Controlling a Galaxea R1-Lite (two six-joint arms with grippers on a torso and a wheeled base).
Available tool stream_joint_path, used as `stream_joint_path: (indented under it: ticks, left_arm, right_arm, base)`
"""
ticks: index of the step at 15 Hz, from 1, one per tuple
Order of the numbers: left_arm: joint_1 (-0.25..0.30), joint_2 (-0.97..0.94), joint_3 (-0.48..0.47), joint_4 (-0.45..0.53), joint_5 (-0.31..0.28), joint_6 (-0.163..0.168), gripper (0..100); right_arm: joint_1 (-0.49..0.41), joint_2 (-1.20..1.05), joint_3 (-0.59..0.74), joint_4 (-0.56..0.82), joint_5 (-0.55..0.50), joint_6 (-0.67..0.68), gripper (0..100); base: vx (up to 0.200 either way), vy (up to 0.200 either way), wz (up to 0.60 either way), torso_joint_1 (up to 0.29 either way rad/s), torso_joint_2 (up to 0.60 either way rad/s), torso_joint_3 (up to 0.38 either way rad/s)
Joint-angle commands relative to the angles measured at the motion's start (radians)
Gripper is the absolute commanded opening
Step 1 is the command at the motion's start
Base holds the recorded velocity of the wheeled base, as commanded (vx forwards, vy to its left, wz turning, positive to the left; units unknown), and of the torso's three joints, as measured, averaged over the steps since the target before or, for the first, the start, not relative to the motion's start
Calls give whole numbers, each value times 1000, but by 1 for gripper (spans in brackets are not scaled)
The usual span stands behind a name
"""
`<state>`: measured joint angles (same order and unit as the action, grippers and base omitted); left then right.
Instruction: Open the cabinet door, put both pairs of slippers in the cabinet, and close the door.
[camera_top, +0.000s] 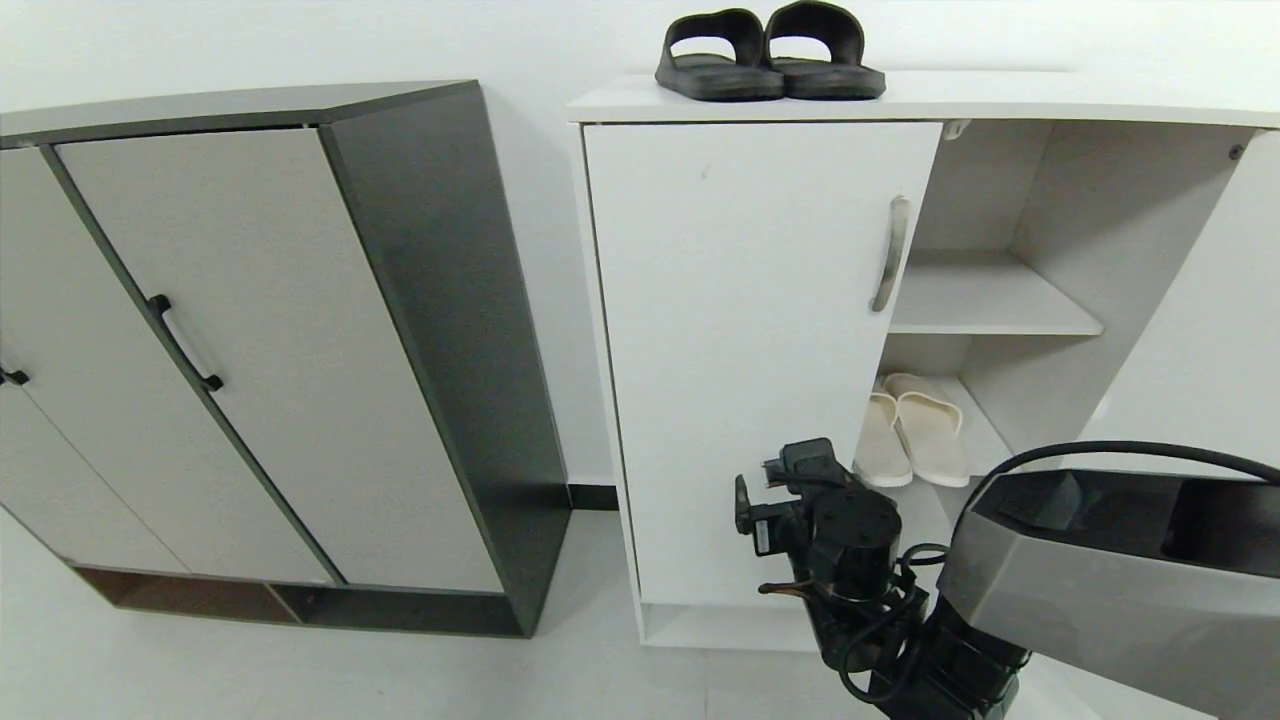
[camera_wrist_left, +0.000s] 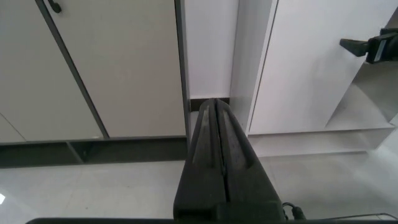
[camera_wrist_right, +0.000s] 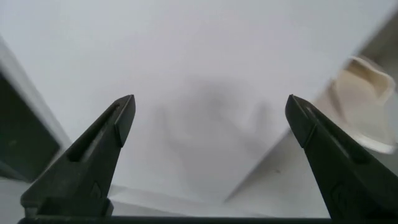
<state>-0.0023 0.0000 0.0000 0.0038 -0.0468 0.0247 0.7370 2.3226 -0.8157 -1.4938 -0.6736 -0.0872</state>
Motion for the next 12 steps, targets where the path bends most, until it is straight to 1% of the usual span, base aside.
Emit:
stream_joint_path:
  ticks: [1, 4, 7, 10, 12]
  left_arm:
    - [-1, 2, 0, 1, -1, 0, 0]
    - [-1, 2, 0, 1, -1, 1, 0]
    - [-1, 2, 0, 1, -1, 1, 0]
    - [-1, 2, 0, 1, -1, 1, 0]
    - [-1, 2, 0, 1, -1, 1, 0]
  right_arm:
    - [1, 3, 6, -13, 0, -2, 100]
    - [1, 3, 26, -6, 22, -3, 100]
    - [1, 3, 35, 53, 46, -2, 100]
    - [1, 1, 35, 53, 58, 0, 100]
    - [1, 1, 38, 26, 82, 1, 100]
  base:
    - [0, 0, 0, 0, 0, 0]
    - [0, 0, 0, 0, 0, 0]
    - [0, 0, 0, 0, 0, 0]
    - [0, 0, 0, 0, 0, 0]
    - [0, 0, 0, 0, 0, 0]
